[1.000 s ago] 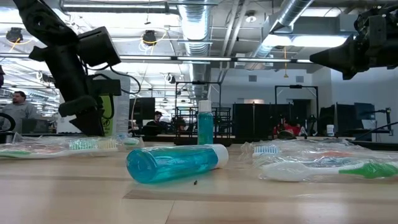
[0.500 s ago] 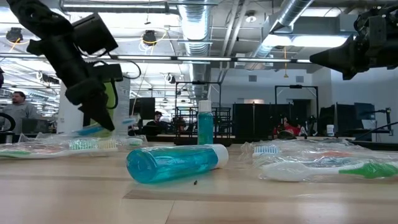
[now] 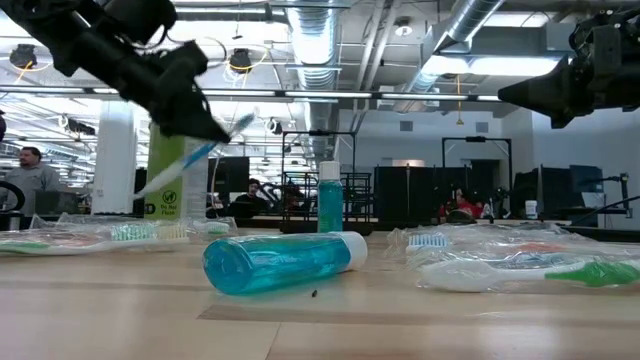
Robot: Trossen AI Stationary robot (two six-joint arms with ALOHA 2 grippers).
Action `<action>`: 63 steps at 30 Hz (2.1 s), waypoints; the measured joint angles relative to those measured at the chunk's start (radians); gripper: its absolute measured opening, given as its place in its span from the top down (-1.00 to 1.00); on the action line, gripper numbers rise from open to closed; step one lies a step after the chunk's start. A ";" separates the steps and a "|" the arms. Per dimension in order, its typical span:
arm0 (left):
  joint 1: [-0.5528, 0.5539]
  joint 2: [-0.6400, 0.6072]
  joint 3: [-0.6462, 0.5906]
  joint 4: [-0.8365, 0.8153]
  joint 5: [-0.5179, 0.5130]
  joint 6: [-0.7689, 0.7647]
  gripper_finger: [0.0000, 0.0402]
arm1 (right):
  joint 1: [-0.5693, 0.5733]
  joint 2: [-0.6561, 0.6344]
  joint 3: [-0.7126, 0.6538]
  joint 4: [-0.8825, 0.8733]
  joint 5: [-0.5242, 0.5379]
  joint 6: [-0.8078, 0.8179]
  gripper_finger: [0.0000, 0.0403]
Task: Pick & Place toothbrushing station
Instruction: Put the blue toothbrush into the black wire organizer
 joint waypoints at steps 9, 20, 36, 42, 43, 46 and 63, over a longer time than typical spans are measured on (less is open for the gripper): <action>0.000 0.001 0.000 0.278 -0.104 0.030 0.93 | 0.000 0.000 0.000 0.000 0.000 0.000 0.99; 0.002 0.140 0.000 0.671 -0.147 0.154 0.94 | 0.000 0.000 0.000 0.008 0.000 0.000 0.99; 0.126 0.472 0.000 1.222 -0.163 0.161 0.93 | 0.000 0.000 0.000 0.008 0.000 -0.001 0.99; 0.149 0.535 0.020 1.315 -0.163 0.160 0.93 | 0.000 0.000 0.000 0.008 0.000 -0.001 0.99; 0.150 0.543 0.034 1.316 -0.163 0.162 0.93 | 0.000 0.000 0.000 0.008 0.000 -0.001 0.99; 0.149 0.580 0.088 1.319 -0.163 0.203 0.93 | 0.000 0.000 0.000 0.008 0.001 -0.001 0.99; 0.237 0.774 0.252 1.317 -0.163 0.211 0.92 | 0.000 0.000 0.000 0.008 0.001 -0.005 0.99</action>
